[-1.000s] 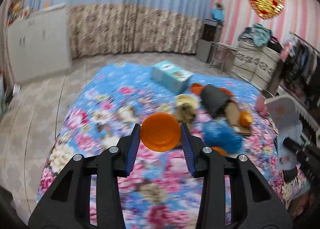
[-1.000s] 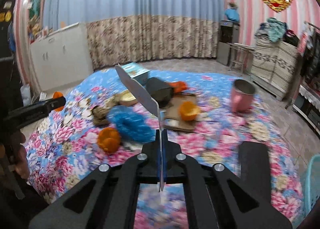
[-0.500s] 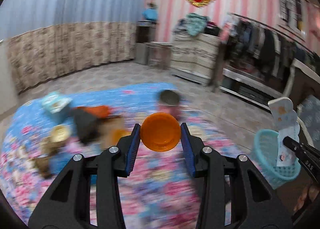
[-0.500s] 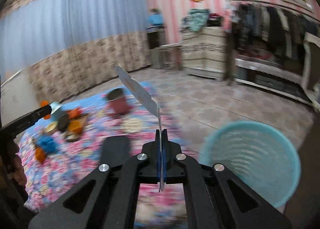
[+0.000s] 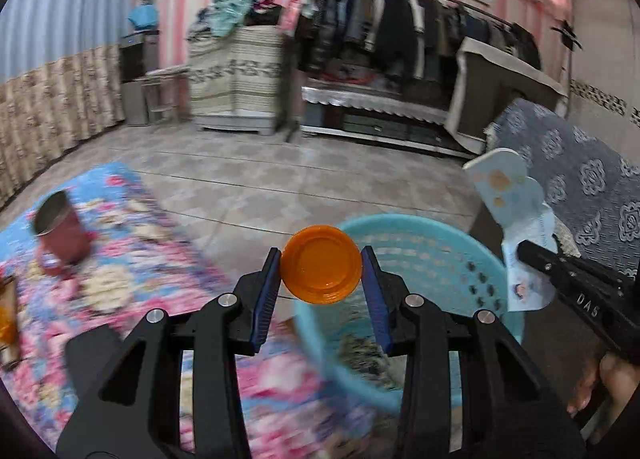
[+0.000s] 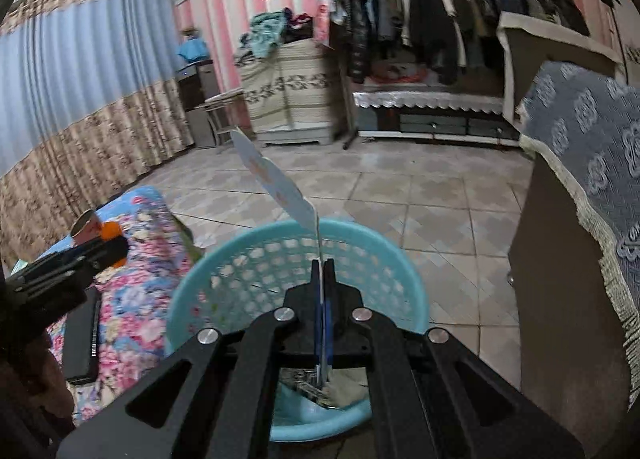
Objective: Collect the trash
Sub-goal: 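Carry lid and receipt to the blue basket and open both tools over it, then move both tools back over the bedspread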
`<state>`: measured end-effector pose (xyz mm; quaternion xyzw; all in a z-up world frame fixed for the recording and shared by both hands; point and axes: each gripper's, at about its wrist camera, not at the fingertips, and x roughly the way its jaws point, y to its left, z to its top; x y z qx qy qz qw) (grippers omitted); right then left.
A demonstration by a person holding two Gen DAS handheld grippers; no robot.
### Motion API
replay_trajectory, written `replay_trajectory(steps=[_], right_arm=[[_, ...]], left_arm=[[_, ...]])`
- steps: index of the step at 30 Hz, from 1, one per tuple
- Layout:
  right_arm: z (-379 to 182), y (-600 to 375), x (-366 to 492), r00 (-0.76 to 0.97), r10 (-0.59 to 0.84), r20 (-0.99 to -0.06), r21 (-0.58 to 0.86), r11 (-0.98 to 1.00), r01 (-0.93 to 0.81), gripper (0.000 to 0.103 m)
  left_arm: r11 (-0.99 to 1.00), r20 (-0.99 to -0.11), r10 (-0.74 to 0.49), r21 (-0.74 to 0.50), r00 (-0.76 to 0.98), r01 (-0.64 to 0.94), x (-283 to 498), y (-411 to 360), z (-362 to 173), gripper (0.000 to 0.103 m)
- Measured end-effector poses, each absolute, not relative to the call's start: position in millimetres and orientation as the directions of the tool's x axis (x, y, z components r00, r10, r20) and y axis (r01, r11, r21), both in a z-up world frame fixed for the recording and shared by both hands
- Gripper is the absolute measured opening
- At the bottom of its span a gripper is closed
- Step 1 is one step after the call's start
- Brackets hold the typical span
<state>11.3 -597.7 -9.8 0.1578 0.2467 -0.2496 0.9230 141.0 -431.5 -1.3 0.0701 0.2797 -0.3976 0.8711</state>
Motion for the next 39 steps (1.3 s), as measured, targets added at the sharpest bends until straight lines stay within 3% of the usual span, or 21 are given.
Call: replay_trajectory(steps=[8, 9, 11, 19, 33, 34, 35, 36, 37, 39], right_arm=[[-26.9, -630.5, 5.3, 0.736, -0.396, -0.550, 0.198, 0.794, 0.575, 0.001], [-28.0, -631.7, 3.8, 0.737, -0.393, -0.549, 0.203, 0.793, 0.574, 0.001], [-30.6, -632.3, 7.5, 0.741, -0.385, -0.550, 0.208, 0.796, 0.568, 0.001], [-37.8, -616.8, 24.5, 0.756, -0.348, -0.554, 0.224, 0.812, 0.538, 0.001], [-56.2, -603.8, 58.6, 0.737, -0.302, -0.605, 0.220, 0.826, 0.518, 0.006], [-57.4, -603.0, 59.4, 0.733, -0.303, -0.610, 0.213, 0.827, 0.519, 0.018], [-58.7, -602.3, 60.6, 0.724, -0.309, -0.617, 0.203, 0.826, 0.526, 0.044], [-59.6, -601.0, 60.8, 0.718, -0.318, -0.619, 0.192, 0.826, 0.531, 0.057], [-58.2, -599.0, 60.2, 0.714, -0.339, -0.613, 0.173, 0.824, 0.540, 0.066], [-55.1, -596.7, 59.9, 0.708, -0.356, -0.609, 0.149, 0.826, 0.544, 0.067]], left_arm=[[0.653, -0.586, -0.649, -0.102, 0.485, 0.750, 147.1, -480.5, -29.3, 0.041], [0.656, -0.592, -0.647, -0.110, 0.480, 0.747, 150.8, -482.8, -29.9, 0.046], [0.668, -0.595, -0.638, -0.114, 0.488, 0.735, 155.9, -481.2, -30.6, 0.066], [0.764, -0.536, -0.565, -0.050, 0.628, 0.644, 170.8, -449.5, -4.1, 0.092], [0.818, -0.462, -0.515, -0.013, 0.722, 0.575, 162.2, -409.8, 28.0, 0.097], [0.820, -0.457, -0.510, -0.003, 0.729, 0.572, 160.9, -407.3, 29.7, 0.097], [0.821, -0.456, -0.507, 0.000, 0.731, 0.570, 160.4, -405.4, 30.8, 0.097], [0.823, -0.455, -0.505, 0.003, 0.734, 0.568, 159.6, -403.6, 31.0, 0.097], [0.826, -0.453, -0.500, 0.005, 0.738, 0.563, 158.9, -400.1, 31.8, 0.097], [0.831, -0.456, -0.495, 0.002, 0.740, 0.557, 158.1, -392.3, 32.7, 0.097]])
